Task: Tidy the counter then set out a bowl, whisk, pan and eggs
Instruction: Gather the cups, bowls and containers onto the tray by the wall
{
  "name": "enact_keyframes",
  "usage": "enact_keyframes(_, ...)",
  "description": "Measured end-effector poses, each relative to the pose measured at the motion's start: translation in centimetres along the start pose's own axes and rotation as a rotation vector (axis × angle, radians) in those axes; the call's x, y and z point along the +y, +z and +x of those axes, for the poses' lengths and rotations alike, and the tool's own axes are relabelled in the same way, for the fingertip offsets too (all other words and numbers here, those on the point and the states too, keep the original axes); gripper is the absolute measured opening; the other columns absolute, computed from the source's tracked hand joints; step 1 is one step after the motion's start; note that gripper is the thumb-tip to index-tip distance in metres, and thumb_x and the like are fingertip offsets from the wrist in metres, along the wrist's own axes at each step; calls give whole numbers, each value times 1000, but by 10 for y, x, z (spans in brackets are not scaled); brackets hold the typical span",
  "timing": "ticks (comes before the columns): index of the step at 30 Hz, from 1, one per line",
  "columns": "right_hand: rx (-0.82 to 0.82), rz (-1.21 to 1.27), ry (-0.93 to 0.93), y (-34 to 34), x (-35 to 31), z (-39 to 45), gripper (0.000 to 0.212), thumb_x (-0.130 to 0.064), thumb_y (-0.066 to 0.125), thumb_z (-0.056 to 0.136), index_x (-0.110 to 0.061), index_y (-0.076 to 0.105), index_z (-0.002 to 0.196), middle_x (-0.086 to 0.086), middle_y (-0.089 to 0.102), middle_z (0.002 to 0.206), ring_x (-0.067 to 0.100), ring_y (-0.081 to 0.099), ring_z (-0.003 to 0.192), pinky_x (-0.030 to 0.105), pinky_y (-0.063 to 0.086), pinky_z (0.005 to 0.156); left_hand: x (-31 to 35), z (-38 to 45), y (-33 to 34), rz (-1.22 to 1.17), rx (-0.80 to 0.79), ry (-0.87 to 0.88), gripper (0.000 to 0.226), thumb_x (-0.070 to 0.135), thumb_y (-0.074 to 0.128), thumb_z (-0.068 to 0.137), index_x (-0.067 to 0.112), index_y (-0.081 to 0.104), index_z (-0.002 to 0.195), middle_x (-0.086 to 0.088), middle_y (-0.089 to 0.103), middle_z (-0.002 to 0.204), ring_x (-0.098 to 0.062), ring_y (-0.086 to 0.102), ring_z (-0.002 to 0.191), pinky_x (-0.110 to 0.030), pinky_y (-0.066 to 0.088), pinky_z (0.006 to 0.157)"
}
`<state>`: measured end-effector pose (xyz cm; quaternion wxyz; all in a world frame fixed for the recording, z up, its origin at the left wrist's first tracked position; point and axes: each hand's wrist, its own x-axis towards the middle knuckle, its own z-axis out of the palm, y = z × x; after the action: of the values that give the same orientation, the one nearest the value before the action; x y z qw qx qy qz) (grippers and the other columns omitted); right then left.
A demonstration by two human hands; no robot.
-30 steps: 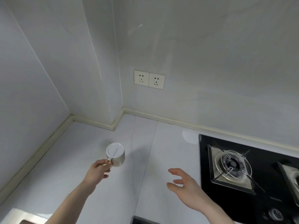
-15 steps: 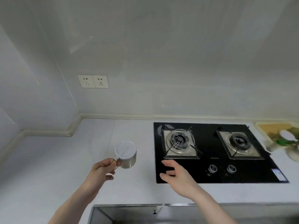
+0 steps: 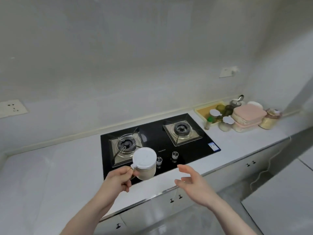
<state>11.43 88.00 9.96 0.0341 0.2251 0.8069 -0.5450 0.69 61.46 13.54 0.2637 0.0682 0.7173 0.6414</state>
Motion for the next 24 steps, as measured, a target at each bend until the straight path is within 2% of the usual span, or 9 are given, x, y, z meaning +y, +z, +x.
enact_keyframes(2, 35, 23, 8, -23, 9, -3, 51, -32, 69, 93, -41, 47, 139, -21, 50, 137, 4, 55, 120, 11, 48, 73, 8, 10, 27, 16, -51, 7, 33, 10, 50, 103, 11, 78, 86, -12, 72, 104, -10, 49, 63, -24, 43, 59)
enact_keyframes(6, 117, 57, 19, -68, 29, -1, 53, -35, 69, 92, -43, 47, 139, -22, 51, 137, 2, 56, 119, 18, 46, 88, 20, 38, 77, 60, -151, 18, 34, 12, 50, 104, 15, 79, 86, -11, 73, 105, -12, 51, 67, -28, 44, 62)
enact_keyframes(8, 138, 56, 27, -87, 36, 1, 53, -37, 68, 92, -44, 46, 140, -23, 50, 137, 2, 56, 119, 20, 46, 90, 22, 54, 98, 68, -175, 13, 32, 13, 50, 103, 14, 79, 87, -13, 72, 106, -13, 51, 67, -28, 44, 62)
enact_keyframes(13, 217, 29, 47, -153, 62, 17, 52, -34, 68, 92, -42, 47, 139, -19, 52, 135, -2, 57, 114, 10, 45, 82, 24, 108, 168, 110, -266, 5, 31, 14, 51, 103, 13, 79, 88, -17, 71, 105, -13, 51, 67, -28, 44, 62)
enact_keyframes(19, 263, 17, 91, -235, 82, 54, 51, -31, 69, 92, -39, 50, 138, -19, 54, 133, -2, 58, 113, 5, 44, 76, 34, 164, 249, 100, -310, -38, 30, 14, 51, 104, 9, 78, 91, -11, 74, 106, -12, 54, 68, -27, 45, 62)
enact_keyframes(24, 265, 9, 136, -305, 102, 96, 50, -34, 70, 92, -41, 50, 137, -21, 54, 133, -1, 59, 113, 9, 44, 79, 37, 226, 316, 75, -301, -87, 26, 13, 51, 104, 5, 74, 94, -7, 74, 105, -12, 52, 65, -26, 44, 61)
